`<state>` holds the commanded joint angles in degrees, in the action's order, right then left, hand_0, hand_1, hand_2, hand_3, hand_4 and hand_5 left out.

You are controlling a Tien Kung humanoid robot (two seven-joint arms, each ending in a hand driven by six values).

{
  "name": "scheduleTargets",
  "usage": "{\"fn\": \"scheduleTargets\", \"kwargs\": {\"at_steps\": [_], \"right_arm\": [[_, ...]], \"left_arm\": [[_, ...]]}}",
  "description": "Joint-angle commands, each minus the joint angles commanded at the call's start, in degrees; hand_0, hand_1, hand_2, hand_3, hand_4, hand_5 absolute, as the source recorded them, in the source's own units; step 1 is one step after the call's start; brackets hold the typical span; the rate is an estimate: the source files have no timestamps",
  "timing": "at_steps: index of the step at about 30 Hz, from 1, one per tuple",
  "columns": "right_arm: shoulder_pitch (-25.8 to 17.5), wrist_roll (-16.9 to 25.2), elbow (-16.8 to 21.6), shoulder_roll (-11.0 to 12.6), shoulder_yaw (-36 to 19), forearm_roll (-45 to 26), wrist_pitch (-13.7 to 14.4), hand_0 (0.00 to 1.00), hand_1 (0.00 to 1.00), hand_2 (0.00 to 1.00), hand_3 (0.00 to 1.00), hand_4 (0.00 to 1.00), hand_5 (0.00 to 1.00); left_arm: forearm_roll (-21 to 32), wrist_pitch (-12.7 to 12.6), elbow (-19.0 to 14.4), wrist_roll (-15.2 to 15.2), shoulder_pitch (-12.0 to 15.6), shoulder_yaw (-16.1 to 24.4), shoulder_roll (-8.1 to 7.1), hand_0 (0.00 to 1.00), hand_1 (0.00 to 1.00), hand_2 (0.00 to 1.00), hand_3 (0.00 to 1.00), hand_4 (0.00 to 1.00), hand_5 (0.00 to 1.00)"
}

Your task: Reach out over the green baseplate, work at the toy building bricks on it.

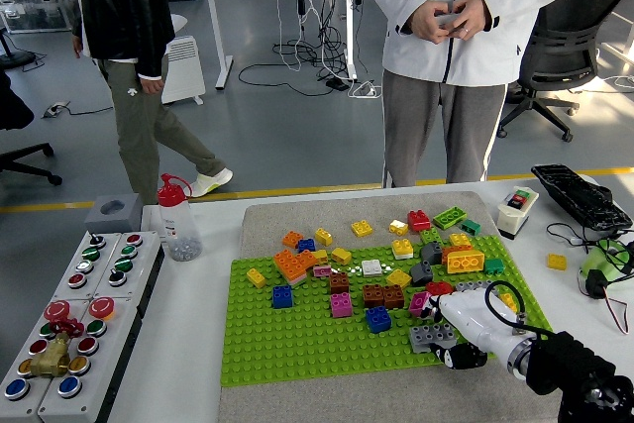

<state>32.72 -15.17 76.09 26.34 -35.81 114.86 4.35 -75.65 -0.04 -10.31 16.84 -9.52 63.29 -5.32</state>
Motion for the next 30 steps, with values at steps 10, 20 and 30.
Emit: {"fn": "scheduleTargets", "kwargs": {"at_steps": [10, 20, 30], "right_arm": [[0.14, -0.01, -0.25, 0.1, 0.2, -0.6, -0.73, 0.581, 0.66, 0.637, 0.697, 0.658, 0.188], [0.18, -0.11, -0.63, -0.1, 0.49, -0.85, -0.55, 0.55, 0.646, 0.633, 0.695, 0.65, 0.183], [0.12, 0.24, -0.8, -0.18, 0.89, -1.03, 0.36, 0.463, 0.578, 0.592, 0.652, 0.632, 0.185]], "left_arm": [[0.11, -0.04, 0.0, -0.04, -0.14, 0.01, -0.02, 0.674, 0.688, 0.662, 0.606, 0.35, 0.998], [0.1, 0.0, 0.0, 0.03, -0.1, -0.01, 0.02, 0.674, 0.688, 0.662, 0.605, 0.35, 0.998], [-0.11, 0.05, 0.0, 0.14, -0.01, 0.05, 0.06, 0.675, 0.688, 0.661, 0.606, 0.35, 0.998]]}}
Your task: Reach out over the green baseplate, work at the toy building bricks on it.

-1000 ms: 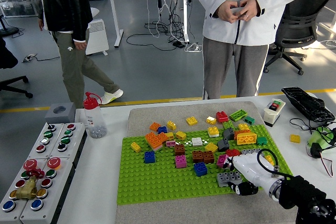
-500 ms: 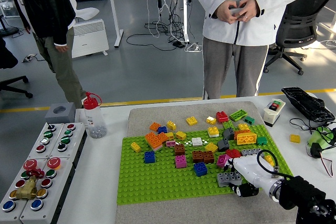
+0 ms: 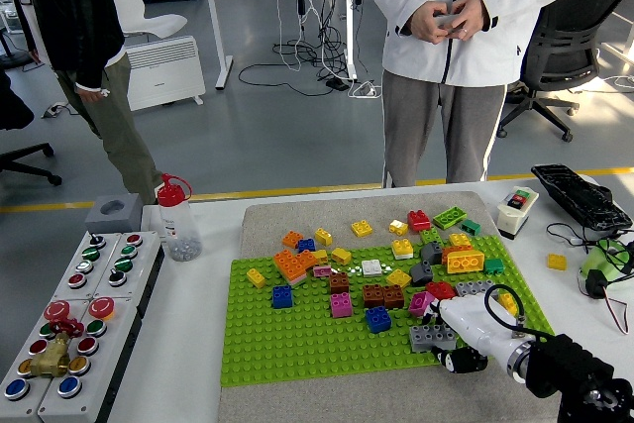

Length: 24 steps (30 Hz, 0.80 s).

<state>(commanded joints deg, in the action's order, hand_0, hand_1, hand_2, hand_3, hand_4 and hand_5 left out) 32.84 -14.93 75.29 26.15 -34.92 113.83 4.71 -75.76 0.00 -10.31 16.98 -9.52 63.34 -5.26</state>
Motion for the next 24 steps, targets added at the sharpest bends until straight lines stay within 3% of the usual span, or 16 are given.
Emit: {"fn": "scheduleTargets", "kwargs": {"at_steps": [4, 5, 11, 24], "right_arm": [[-0.05, 0.32, -0.04, -0.08, 0.22, -0.05, 0.39, 0.463, 0.578, 0.592, 0.652, 0.632, 0.185], [-0.07, 0.4, -0.05, -0.09, 0.27, -0.06, 0.48, 0.408, 0.534, 0.562, 0.604, 0.624, 0.179], [-0.31, 0.73, 0.06, -0.09, 0.51, -0.17, 0.98, 0.377, 0.505, 0.541, 0.586, 0.613, 0.177], [-1.0, 1.05, 2.74, 0.78, 0.18, 0.1, 2.17, 0.364, 0.498, 0.538, 0.578, 0.588, 0.159]], "left_arm": [[-0.1, 0.03, 0.0, 0.05, 0.1, 0.0, 0.03, 0.675, 0.688, 0.661, 0.606, 0.35, 0.998], [-0.13, 0.04, 0.0, 0.06, 0.11, 0.01, 0.04, 0.675, 0.689, 0.661, 0.607, 0.35, 0.998], [-0.18, 0.07, 0.0, 0.09, 0.29, -0.05, 0.08, 0.676, 0.69, 0.663, 0.607, 0.351, 0.998], [0.01, 0.08, 0.0, -0.04, 0.31, -0.13, -0.02, 0.675, 0.689, 0.662, 0.607, 0.35, 0.998]]}}
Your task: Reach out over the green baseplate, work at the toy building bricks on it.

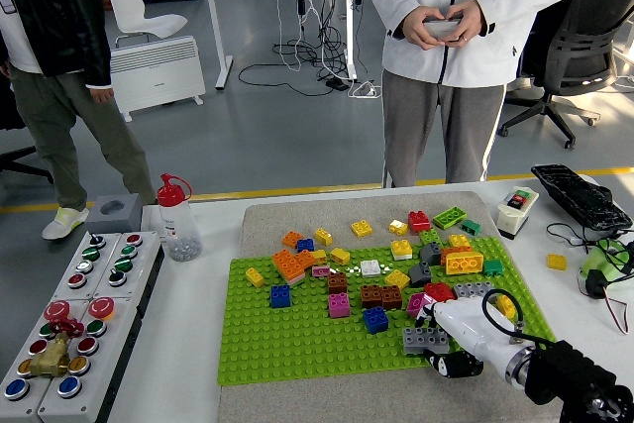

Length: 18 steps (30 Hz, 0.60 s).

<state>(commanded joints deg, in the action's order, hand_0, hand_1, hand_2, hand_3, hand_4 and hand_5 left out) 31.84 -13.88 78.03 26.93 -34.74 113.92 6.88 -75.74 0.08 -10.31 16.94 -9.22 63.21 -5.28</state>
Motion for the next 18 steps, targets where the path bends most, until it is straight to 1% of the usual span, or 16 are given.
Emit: {"fn": "scheduleTargets", "kwargs": {"at_steps": [6, 18], "right_arm": [[-0.01, 0.23, 0.97, 0.26, -0.07, 0.11, 0.2, 0.362, 0.497, 0.537, 0.576, 0.575, 0.149], [0.49, 0.78, 1.18, 0.44, 1.94, 0.1, 0.32, 0.359, 0.496, 0.538, 0.574, 0.566, 0.144]], "left_arm": [[0.09, -0.02, 0.0, -0.04, -0.12, 0.0, -0.06, 0.675, 0.688, 0.663, 0.606, 0.351, 0.998], [0.14, -0.06, 0.0, -0.08, -0.35, -0.02, -0.11, 0.676, 0.688, 0.663, 0.605, 0.35, 0.998]]}}
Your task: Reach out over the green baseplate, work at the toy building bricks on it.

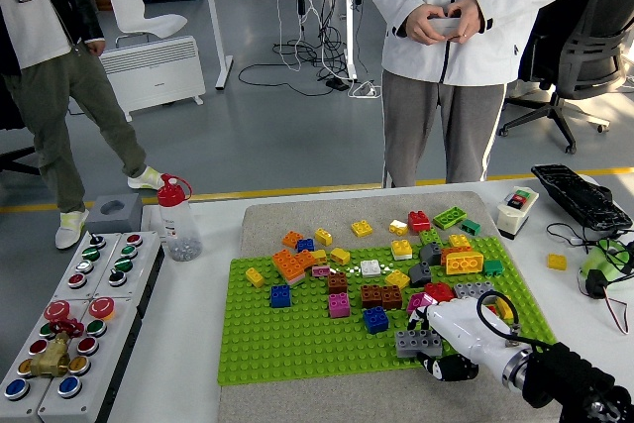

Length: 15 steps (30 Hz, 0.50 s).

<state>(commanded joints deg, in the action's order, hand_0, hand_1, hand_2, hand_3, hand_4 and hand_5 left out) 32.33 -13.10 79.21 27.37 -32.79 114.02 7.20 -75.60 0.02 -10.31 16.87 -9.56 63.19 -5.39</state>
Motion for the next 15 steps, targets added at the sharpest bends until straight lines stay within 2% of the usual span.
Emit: {"fn": "scheduleTargets", "kwargs": {"at_steps": [15], "right_arm": [[0.46, 0.76, -1.12, -0.81, 1.56, 0.51, 0.72, 0.362, 0.499, 0.54, 0.573, 0.56, 0.142]], "left_arm": [[0.09, 0.03, 0.0, 0.02, -0.08, -0.1, 0.05, 0.676, 0.687, 0.662, 0.605, 0.35, 0.998]]}}
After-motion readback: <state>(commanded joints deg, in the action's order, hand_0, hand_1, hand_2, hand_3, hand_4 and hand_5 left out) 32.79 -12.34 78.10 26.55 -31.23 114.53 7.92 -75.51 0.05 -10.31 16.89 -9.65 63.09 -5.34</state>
